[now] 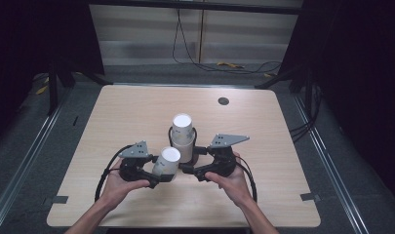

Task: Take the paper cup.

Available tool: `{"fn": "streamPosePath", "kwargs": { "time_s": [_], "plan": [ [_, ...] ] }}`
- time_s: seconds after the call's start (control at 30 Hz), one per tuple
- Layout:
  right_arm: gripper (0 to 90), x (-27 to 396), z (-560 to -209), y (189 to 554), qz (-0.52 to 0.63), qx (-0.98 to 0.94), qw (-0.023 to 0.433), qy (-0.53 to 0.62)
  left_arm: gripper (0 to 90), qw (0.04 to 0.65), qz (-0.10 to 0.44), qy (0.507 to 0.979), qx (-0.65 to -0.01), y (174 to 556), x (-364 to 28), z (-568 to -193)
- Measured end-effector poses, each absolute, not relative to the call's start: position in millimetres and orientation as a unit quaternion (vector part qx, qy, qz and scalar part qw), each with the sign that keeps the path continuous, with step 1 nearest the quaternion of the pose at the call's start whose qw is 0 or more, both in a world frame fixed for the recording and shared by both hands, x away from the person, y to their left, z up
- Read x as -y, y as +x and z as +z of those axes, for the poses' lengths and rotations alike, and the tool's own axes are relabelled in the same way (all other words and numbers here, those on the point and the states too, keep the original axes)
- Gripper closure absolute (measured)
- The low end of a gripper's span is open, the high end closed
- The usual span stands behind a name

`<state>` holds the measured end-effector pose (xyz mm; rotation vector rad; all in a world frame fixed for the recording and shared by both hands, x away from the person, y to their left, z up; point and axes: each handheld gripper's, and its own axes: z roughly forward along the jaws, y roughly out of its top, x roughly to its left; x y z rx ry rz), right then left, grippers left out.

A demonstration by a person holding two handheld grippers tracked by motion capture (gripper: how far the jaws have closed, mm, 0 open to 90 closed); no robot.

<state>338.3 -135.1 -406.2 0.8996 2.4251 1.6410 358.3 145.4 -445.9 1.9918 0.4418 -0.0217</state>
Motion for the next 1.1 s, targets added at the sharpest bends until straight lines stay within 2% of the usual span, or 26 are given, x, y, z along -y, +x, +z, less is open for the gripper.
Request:
{"fn": "streamPosePath", "kwargs": {
  "time_s": [0.33,0.5,0.73,0.9,1.1],
  "plan": [
    [18.9,137.8,-409.8,338.1,0.509,-0.808,0.041,0.293,27.1,0.499,0.008,0.846,-0.188,362.5,-147.6,-448.0],
    [22.1,139.6,-411.1,337.6,0.491,-0.82,0.043,0.29,27.1,0.48,0.003,0.856,-0.191,364.9,-148.8,-448.8],
    [26.7,137.3,-415.9,340.0,0.477,-0.833,0.02,0.28,27.0,0.449,0.0,0.874,-0.186,367.2,-145.4,-446.5],
    [25.6,137.7,-416.5,339.5,0.47,-0.84,0.018,0.271,27.0,0.447,-0.012,0.875,-0.185,368.0,-145.1,-444.3],
    [22.4,134.9,-419.1,339.7,0.448,-0.853,0.013,0.266,27.0,0.432,0.007,0.884,-0.179,369.5,-142.7,-438.9]
  ]
}}
